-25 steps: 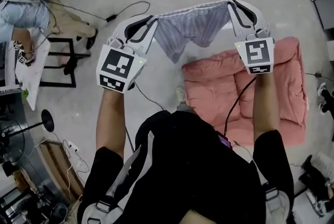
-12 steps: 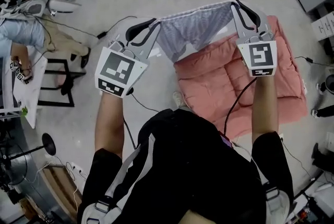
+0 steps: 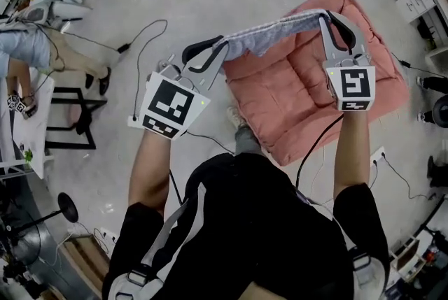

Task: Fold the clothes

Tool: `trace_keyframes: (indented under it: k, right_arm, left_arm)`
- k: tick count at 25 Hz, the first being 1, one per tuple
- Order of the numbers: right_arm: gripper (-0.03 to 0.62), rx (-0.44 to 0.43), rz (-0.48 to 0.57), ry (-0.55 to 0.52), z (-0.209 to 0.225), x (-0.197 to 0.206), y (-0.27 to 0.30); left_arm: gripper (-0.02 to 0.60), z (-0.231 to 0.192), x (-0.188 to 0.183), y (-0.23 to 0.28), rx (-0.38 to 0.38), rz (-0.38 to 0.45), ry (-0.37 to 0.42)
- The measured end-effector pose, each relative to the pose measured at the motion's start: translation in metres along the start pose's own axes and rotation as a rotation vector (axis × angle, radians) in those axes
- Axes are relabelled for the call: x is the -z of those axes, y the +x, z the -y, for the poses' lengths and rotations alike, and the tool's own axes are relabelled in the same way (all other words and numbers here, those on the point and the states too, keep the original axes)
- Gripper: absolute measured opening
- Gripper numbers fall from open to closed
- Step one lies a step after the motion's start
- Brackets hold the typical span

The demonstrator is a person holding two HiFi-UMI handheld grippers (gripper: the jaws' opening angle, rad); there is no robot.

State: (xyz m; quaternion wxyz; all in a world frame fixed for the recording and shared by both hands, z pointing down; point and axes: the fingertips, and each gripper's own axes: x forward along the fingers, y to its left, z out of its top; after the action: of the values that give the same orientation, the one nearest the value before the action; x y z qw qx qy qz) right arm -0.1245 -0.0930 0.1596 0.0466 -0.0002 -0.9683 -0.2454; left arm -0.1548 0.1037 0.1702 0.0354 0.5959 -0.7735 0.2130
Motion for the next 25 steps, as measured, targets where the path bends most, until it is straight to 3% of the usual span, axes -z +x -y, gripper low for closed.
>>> trace_keyframes:
  k: [6,13,20,25]
  right_arm:
    - [0.040,0.012,-0.096,0.094,-0.021,0.054,-0.084]
    - [0.040,-0.049,-0.167,0.084,-0.017,0.100,-0.144]
    - [0.040,-0.135,-0.105,0.080,-0.031,0.103,-0.149]
    - [0.040,-0.257,-0.059,0.066,-0.022,0.123,-0.163]
  left_arm:
    - [0.038,0.083,0.016,-0.006,0.065,-0.036,-0.041]
    - [0.038,0.160,0.016,0.005,0.078,-0.093,-0.076]
    - [0.038,0.185,0.031,-0.008,-0.009,-0.144,-0.126]
    - [0.038,0.218,0.031,0.003,-0.110,-0.195,-0.181]
